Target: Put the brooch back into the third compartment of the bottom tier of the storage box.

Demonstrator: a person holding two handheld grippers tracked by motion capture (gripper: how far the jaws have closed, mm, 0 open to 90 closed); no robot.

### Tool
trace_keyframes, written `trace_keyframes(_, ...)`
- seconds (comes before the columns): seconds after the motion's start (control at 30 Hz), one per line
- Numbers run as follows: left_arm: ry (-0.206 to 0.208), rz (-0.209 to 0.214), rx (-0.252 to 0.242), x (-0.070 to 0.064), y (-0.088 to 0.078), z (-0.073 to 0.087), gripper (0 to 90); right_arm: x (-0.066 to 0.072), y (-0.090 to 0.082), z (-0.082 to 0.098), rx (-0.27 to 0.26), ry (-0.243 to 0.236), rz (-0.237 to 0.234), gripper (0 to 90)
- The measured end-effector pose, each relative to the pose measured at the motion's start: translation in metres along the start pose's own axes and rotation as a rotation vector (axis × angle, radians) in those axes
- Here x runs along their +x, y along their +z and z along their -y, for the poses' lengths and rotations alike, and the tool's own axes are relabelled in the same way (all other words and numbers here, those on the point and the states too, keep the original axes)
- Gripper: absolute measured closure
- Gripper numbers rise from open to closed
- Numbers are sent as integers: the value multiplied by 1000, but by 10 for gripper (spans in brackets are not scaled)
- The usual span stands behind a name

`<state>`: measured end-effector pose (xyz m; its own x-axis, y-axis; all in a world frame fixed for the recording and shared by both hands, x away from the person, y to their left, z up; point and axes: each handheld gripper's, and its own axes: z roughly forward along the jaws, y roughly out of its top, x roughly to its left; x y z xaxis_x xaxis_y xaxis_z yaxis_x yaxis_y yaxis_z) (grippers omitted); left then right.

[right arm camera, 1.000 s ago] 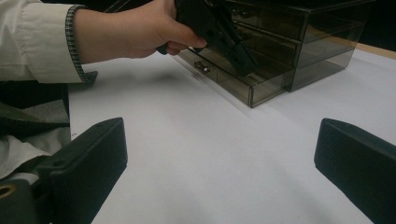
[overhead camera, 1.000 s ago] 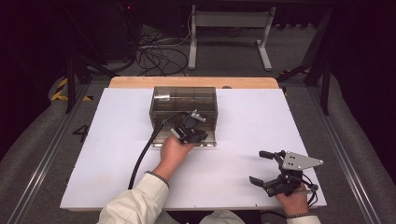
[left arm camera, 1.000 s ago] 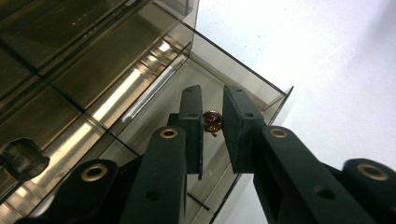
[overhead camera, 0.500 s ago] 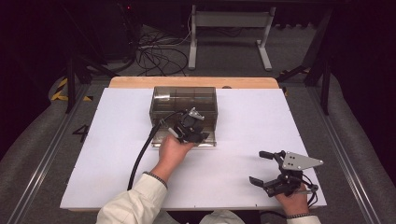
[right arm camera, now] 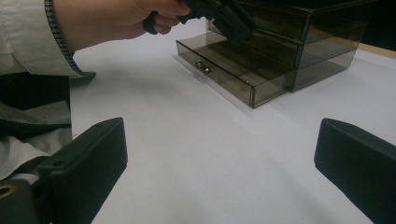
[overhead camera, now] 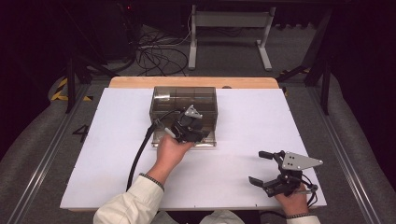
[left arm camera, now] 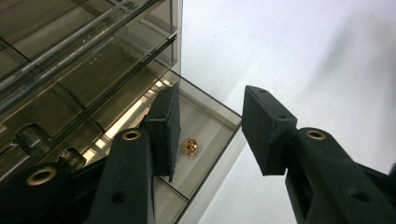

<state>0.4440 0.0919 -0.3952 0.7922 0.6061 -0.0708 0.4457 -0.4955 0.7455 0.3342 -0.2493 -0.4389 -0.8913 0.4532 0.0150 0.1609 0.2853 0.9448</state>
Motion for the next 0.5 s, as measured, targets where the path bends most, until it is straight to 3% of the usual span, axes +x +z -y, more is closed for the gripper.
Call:
trace_keyframes(0.3,10,3,-24,-4,-11,-2,547,0,0,0,0,0,-1,35)
trace_keyframes(0.5,52,-21,-66,-16,-31,-1,330,0,0,0,0,2,-1,35)
